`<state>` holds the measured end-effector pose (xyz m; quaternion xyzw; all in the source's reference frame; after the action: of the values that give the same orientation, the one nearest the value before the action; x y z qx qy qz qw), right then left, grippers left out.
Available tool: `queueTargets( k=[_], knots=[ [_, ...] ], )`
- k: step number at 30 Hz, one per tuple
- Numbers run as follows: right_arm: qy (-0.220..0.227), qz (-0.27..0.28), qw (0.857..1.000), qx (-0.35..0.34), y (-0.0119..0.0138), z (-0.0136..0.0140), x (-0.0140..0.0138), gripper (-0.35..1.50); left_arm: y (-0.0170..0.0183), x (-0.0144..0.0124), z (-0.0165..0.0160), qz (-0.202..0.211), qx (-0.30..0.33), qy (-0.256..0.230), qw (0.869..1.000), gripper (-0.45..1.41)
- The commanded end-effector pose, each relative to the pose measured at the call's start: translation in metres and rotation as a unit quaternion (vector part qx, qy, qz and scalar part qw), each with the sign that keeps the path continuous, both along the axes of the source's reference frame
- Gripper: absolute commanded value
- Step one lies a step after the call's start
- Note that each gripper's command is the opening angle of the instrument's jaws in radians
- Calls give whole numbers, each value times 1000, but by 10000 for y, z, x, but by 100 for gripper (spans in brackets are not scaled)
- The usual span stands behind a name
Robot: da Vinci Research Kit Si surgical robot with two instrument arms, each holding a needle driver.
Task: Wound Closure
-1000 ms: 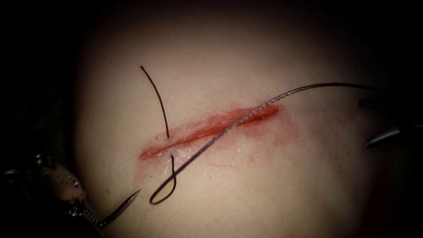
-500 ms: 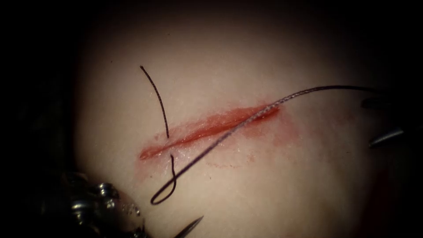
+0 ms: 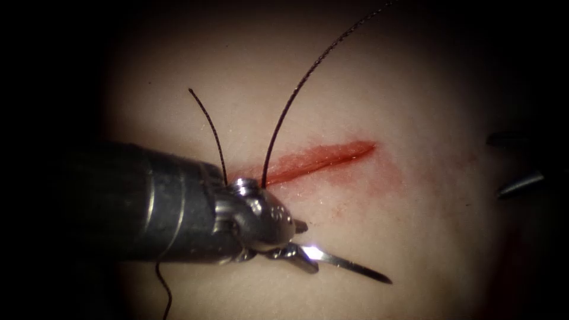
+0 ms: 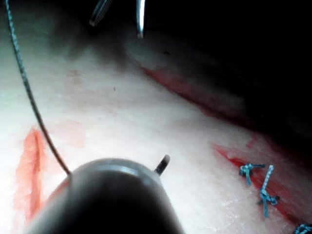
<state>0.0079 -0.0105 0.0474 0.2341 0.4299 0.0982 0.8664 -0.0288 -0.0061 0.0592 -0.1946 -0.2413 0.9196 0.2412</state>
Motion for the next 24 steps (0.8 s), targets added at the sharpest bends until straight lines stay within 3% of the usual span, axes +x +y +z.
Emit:
queueTargets(
  k=[1,4,14,18,20,21,24],
  knots=[
    [1,0,1000,-1,1,3,9,95,-2,-5,7,-4,-2,-1,1000,103],
    [0,1,1000,2,0,2,8,100,-4,-4,5,-19,-5,5,1000,116],
    [-2,4,1000,6,-1,1,6,105,-14,11,-49,-50,50,-45,997,119],
    [-2,4,1000,6,-3,0,6,105,-23,25,-109,-52,96,-90,990,116],
    [-2,4,1000,6,-3,0,6,103,-25,24,-148,-47,125,-116,984,113],
    [-2,4,1000,6,-3,0,6,103,-25,24,-148,-47,125,-116,984,113],
    [-3,6,1000,9,-3,0,6,103,-29,17,-190,-33,157,-159,974,113]
  ],
)
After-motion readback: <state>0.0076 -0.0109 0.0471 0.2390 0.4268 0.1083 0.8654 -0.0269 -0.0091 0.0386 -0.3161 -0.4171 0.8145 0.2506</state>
